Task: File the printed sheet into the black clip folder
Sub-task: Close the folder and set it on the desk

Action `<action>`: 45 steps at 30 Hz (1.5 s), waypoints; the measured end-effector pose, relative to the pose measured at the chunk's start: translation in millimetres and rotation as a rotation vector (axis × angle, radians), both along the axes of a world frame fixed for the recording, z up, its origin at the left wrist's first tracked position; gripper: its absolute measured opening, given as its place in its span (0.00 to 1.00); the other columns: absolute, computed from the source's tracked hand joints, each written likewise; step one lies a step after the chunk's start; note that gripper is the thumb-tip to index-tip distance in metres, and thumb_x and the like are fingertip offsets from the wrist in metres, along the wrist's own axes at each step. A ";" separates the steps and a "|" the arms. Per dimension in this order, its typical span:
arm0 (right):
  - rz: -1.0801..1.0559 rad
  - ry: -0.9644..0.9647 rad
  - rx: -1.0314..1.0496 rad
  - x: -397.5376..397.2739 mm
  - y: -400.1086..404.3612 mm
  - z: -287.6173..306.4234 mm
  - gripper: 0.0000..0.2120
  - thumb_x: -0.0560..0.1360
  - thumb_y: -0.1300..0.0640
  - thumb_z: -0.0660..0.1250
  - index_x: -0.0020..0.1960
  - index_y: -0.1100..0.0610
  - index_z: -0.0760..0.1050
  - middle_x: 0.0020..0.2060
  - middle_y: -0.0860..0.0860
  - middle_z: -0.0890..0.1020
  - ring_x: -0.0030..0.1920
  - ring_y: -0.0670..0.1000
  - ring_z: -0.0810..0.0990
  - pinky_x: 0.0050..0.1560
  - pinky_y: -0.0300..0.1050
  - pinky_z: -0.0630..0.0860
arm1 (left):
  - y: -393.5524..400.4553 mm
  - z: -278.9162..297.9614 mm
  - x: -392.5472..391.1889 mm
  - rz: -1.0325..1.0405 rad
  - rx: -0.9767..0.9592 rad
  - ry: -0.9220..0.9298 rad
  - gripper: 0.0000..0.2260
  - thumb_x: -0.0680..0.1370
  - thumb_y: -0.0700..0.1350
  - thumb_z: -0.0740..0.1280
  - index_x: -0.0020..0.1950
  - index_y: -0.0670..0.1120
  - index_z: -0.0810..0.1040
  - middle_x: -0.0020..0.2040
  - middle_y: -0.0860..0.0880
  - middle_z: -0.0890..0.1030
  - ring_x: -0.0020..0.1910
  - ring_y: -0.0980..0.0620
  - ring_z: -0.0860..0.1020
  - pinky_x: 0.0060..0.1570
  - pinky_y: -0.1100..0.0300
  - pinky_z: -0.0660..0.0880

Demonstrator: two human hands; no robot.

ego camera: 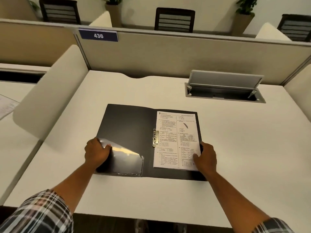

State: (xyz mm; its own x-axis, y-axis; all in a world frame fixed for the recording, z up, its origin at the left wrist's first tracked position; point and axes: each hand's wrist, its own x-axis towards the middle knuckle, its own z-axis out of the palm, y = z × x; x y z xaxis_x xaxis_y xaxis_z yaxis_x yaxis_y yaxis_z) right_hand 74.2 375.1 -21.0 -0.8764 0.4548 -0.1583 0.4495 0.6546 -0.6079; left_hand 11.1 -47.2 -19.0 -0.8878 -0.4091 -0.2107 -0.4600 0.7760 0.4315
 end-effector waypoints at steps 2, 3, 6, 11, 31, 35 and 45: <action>0.002 -0.010 0.018 -2.3 -1.6 -2.6 0.28 0.71 0.59 0.77 0.69 0.55 0.73 0.65 0.55 0.78 0.61 0.59 0.80 0.60 0.59 0.82 | 0.8 3.6 -0.2 0.051 0.037 0.029 0.25 0.73 0.53 0.72 0.63 0.39 0.73 0.62 0.37 0.76 0.62 0.34 0.74 0.59 0.41 0.73; 0.005 -0.014 0.029 -3.4 -1.3 -4.6 0.28 0.70 0.58 0.77 0.68 0.54 0.73 0.64 0.55 0.78 0.60 0.59 0.80 0.59 0.59 0.82 | 1.1 4.6 -1.0 0.065 0.057 0.047 0.25 0.74 0.52 0.72 0.64 0.38 0.73 0.62 0.36 0.75 0.63 0.34 0.73 0.60 0.41 0.72; 0.014 -0.044 0.042 -6.1 1.0 -3.6 0.29 0.69 0.59 0.77 0.69 0.54 0.73 0.64 0.55 0.78 0.60 0.60 0.80 0.59 0.59 0.81 | -1.9 11.4 -7.1 0.140 0.081 0.058 0.24 0.75 0.52 0.70 0.63 0.37 0.74 0.61 0.35 0.75 0.61 0.32 0.73 0.60 0.41 0.72; 0.044 -0.024 0.005 -7.2 11.2 -4.4 0.28 0.70 0.57 0.77 0.69 0.54 0.73 0.64 0.57 0.77 0.63 0.60 0.77 0.63 0.59 0.78 | -22.7 37.4 -21.2 0.215 0.316 0.146 0.16 0.78 0.52 0.65 0.52 0.39 0.81 0.52 0.37 0.82 0.52 0.36 0.80 0.56 0.45 0.76; -0.088 -0.082 -0.786 -14.7 81.3 6.7 0.21 0.81 0.57 0.69 0.71 0.60 0.71 0.63 0.57 0.80 0.63 0.58 0.80 0.63 0.57 0.80 | 154.9 99.9 14.2 -0.173 1.107 -0.090 0.16 0.75 0.53 0.70 0.59 0.48 0.82 0.57 0.49 0.84 0.59 0.46 0.79 0.56 0.50 0.75; -0.100 -0.090 -0.870 -9.5 90.5 9.6 0.14 0.82 0.54 0.66 0.65 0.58 0.75 0.58 0.55 0.82 0.60 0.55 0.82 0.58 0.52 0.82 | 190.1 58.8 16.8 -0.100 0.843 0.009 0.10 0.78 0.47 0.69 0.59 0.49 0.81 0.59 0.48 0.82 0.59 0.48 0.79 0.50 0.57 0.76; -0.009 -0.092 -0.755 -3.9 93.1 2.4 0.19 0.79 0.51 0.71 0.67 0.55 0.75 0.58 0.52 0.82 0.58 0.53 0.82 0.62 0.54 0.81 | 222.9 18.3 38.5 -0.296 0.204 0.082 0.27 0.71 0.45 0.76 0.68 0.50 0.72 0.70 0.45 0.65 0.66 0.42 0.72 0.67 0.51 0.69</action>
